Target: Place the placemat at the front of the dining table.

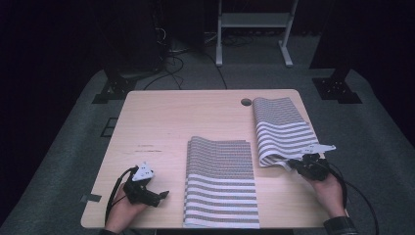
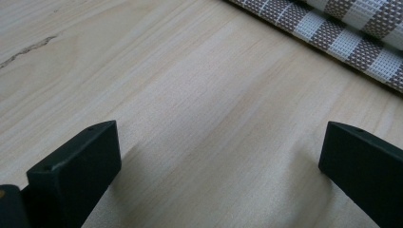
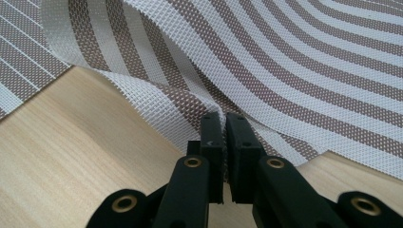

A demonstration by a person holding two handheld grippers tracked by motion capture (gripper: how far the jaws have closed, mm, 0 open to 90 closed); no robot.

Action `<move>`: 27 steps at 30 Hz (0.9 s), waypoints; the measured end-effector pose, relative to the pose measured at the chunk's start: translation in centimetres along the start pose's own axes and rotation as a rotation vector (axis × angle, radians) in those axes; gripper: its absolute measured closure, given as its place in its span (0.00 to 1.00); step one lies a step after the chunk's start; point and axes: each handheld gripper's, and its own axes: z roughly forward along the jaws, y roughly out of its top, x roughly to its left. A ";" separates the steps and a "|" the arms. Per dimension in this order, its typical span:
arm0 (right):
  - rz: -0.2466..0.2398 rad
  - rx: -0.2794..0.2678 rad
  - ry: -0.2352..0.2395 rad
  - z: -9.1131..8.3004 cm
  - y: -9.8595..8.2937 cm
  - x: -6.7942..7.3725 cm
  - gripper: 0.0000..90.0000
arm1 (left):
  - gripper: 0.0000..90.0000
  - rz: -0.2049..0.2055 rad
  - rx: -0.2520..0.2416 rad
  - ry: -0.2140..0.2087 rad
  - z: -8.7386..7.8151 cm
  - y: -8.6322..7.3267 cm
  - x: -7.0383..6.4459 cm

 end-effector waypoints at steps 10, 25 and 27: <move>0.017 -0.040 0.050 -0.4 0.4 0.1 0.80 | 0.00 0.000 0.000 0.000 0.0 0.0 0.0; 0.053 -0.049 -0.074 -0.3 1.2 -2.8 0.67 | 0.00 0.003 0.002 0.000 0.0 0.0 0.0; 0.066 -0.026 -0.107 0.1 1.2 -3.7 0.65 | 0.00 0.003 0.002 0.000 0.0 0.0 0.0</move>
